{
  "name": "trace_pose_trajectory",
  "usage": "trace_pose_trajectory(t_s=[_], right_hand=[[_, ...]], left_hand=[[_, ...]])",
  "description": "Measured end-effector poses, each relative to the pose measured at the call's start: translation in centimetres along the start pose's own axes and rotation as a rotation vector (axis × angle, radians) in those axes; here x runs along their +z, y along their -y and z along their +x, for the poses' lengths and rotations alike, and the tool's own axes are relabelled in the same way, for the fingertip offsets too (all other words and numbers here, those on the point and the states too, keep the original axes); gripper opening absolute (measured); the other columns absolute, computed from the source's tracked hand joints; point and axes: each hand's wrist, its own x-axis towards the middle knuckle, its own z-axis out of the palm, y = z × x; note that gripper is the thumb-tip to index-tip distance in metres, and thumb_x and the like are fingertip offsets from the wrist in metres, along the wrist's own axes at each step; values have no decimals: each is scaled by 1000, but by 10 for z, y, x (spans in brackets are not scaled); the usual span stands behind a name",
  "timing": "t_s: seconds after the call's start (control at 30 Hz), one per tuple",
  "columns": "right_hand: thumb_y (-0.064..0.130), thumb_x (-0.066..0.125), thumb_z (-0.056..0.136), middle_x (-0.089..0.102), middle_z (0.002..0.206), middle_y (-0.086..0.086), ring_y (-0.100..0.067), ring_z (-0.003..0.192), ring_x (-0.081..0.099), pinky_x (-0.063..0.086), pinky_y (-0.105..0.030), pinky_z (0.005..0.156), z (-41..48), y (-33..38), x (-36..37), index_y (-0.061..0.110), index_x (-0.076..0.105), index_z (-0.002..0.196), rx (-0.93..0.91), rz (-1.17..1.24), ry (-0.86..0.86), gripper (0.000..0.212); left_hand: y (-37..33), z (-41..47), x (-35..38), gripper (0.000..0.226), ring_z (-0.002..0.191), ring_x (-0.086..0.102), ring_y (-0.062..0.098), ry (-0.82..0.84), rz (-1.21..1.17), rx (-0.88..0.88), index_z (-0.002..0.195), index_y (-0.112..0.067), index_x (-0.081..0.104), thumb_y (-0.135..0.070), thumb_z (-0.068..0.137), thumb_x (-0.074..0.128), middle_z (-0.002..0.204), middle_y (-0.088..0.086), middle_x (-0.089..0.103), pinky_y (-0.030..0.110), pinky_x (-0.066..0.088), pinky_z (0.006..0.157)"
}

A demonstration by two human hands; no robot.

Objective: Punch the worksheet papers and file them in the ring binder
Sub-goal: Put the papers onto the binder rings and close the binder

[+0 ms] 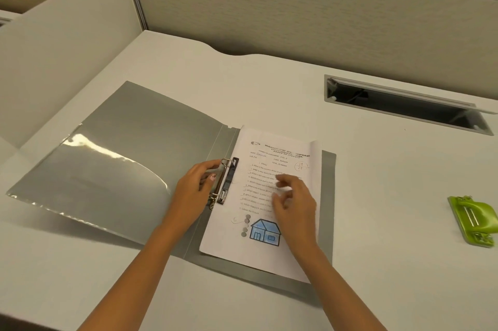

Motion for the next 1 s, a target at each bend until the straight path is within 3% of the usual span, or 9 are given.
trace_pose_trajectory(t_s=[0.17,0.23,0.3,0.4,0.5,0.67,0.77,0.9,1.0], right_hand=[[8,65,87,58,110,0,-15,97,54,47,-21,83,-20,-15,-27,15,57,115,154,-64,-200,30],[12,68,86,59,106,-2,-16,94,54,44,-17,79,-24,-18,-35,13,56,113,217,-87,-219,30],[18,70,85,61,102,-4,-16,86,55,39,-14,69,-24,-18,-42,13,54,112,314,-88,-214,32],[26,73,82,62,99,-5,-18,85,53,40,-26,73,-19,-18,-53,12,51,115,457,-149,-136,42],[30,75,80,61,90,-2,-20,82,54,41,-28,73,-12,-18,-63,13,54,108,556,-137,-77,39],[23,79,77,65,81,-2,-16,68,57,42,-23,65,-8,-20,-78,9,69,95,546,-108,-132,25],[20,77,79,71,85,-5,-18,67,59,44,-24,65,-4,-20,-88,7,73,93,529,-105,-146,20],[22,72,84,68,98,-8,-22,77,57,48,-32,75,3,-15,-97,9,66,104,515,-157,-169,25],[24,69,86,68,95,-6,-20,75,54,41,-26,66,1,-8,-101,12,61,96,462,-206,-225,18]], left_hand=[[-3,-19,3,27,91,60,-1,-95,37,-29,121,-20,62,-16,95,54,112,-10,61,5,48,69],[-2,-27,3,25,88,63,0,-128,20,-73,114,-21,66,-16,91,60,103,-11,67,8,50,74],[0,-34,3,24,86,65,-1,-147,1,-103,110,-20,69,-14,87,65,94,-14,70,4,49,74],[-2,-38,4,26,83,66,-1,-161,-1,-129,109,-19,71,-13,83,69,91,-12,71,-3,45,68],[-7,-40,8,25,82,66,0,-159,-2,-136,108,-18,71,-15,83,70,89,-13,71,-3,44,66],[-18,-44,20,23,76,64,-5,-134,-14,-133,103,-19,71,-14,81,72,83,-16,69,-1,45,64],[-23,-44,27,21,75,65,-5,-121,-39,-130,100,-17,72,-12,81,73,83,-13,71,0,47,65],[-28,-44,31,22,78,67,-4,-83,-68,-115,102,-18,72,-12,81,73,88,-12,71,9,53,74],[-33,-41,30,20,83,67,2,-87,-76,-110,105,-22,70,-20,85,69,92,-14,70,20,57,77]])
